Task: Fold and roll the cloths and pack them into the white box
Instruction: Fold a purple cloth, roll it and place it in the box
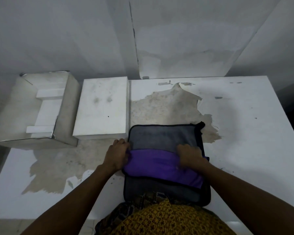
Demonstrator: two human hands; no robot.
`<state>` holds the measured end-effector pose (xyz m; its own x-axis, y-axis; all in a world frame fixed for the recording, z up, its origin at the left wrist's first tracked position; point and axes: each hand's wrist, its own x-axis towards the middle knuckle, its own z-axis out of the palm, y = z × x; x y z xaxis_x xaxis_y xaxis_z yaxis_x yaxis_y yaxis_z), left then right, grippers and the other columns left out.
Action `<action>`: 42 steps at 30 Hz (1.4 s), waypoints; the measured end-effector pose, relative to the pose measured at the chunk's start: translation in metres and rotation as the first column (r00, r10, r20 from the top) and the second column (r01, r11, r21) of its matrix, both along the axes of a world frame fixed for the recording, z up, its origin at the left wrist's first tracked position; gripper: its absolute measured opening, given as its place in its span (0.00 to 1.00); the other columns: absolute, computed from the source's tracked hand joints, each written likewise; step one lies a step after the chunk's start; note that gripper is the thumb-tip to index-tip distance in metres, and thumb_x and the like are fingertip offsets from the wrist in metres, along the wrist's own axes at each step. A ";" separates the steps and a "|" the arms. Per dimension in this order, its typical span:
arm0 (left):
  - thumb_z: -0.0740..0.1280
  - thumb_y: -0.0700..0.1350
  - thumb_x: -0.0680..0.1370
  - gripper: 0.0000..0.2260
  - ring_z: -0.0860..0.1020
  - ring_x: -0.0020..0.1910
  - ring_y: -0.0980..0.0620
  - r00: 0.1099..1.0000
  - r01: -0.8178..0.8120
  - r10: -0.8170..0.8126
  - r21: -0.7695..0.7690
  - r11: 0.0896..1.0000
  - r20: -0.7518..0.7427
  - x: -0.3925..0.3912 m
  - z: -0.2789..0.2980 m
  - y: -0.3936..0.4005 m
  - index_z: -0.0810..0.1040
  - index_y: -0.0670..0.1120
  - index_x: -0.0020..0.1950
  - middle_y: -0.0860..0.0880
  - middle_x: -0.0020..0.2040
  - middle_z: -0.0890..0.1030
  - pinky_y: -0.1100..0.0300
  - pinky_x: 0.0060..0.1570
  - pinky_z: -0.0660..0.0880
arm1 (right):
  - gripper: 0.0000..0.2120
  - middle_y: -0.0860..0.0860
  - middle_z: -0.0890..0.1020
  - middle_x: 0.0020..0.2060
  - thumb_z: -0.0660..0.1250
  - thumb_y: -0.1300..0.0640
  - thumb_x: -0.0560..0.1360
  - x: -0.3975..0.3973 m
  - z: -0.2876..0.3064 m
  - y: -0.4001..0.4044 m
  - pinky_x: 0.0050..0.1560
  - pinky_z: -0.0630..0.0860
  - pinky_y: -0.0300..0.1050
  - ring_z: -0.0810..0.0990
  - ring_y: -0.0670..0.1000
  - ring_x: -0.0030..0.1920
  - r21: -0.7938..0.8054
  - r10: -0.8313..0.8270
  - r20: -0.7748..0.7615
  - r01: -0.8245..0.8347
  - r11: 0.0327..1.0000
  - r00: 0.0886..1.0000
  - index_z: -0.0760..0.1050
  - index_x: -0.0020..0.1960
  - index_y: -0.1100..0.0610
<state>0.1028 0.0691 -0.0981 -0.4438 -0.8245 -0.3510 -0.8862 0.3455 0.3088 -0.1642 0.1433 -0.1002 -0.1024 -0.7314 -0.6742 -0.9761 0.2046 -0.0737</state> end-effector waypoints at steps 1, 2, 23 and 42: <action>0.65 0.39 0.73 0.04 0.72 0.51 0.45 0.999 -0.019 0.019 0.008 1.000 -0.043 0.003 0.000 -0.001 0.76 0.42 0.47 0.43 0.50 0.76 0.53 0.43 0.71 | 0.32 0.55 0.74 0.62 0.75 0.48 0.66 -0.006 0.002 0.002 0.63 0.68 0.54 0.74 0.57 0.62 0.024 0.002 -0.034 -0.001 1.000 0.999 0.66 0.64 0.56; 0.66 0.38 0.73 0.02 0.72 0.48 0.46 0.996 -0.030 0.031 0.013 0.999 -0.082 0.007 0.000 -0.002 0.75 0.43 0.44 0.44 0.47 0.76 0.55 0.41 0.70 | 0.31 0.55 0.74 0.63 0.75 0.50 0.67 -0.012 0.003 0.004 0.64 0.68 0.54 0.74 0.57 0.62 0.035 -0.012 -0.057 0.014 0.999 0.998 0.66 0.64 0.56; 0.73 0.30 0.61 0.13 0.73 0.40 0.46 0.957 0.057 -0.063 -0.031 0.998 -0.283 0.039 0.009 0.032 0.73 0.45 0.36 0.47 0.39 0.74 0.51 0.35 0.72 | 0.19 0.50 0.73 0.34 0.69 0.76 0.59 -0.056 0.008 0.117 0.31 0.68 0.45 0.74 0.53 0.36 -0.494 -0.021 0.376 0.220 0.841 0.926 0.67 0.33 0.55; 0.65 0.36 0.63 0.07 0.76 0.40 0.41 0.978 0.135 -0.154 -0.133 0.982 -0.138 0.038 0.009 0.042 0.81 0.41 0.36 0.43 0.37 0.80 0.52 0.34 0.74 | 0.05 0.46 0.74 0.31 0.68 0.59 0.61 -0.050 0.005 0.115 0.34 0.56 0.36 0.71 0.48 0.32 -0.446 -0.056 0.297 0.190 0.875 0.953 0.72 0.33 0.53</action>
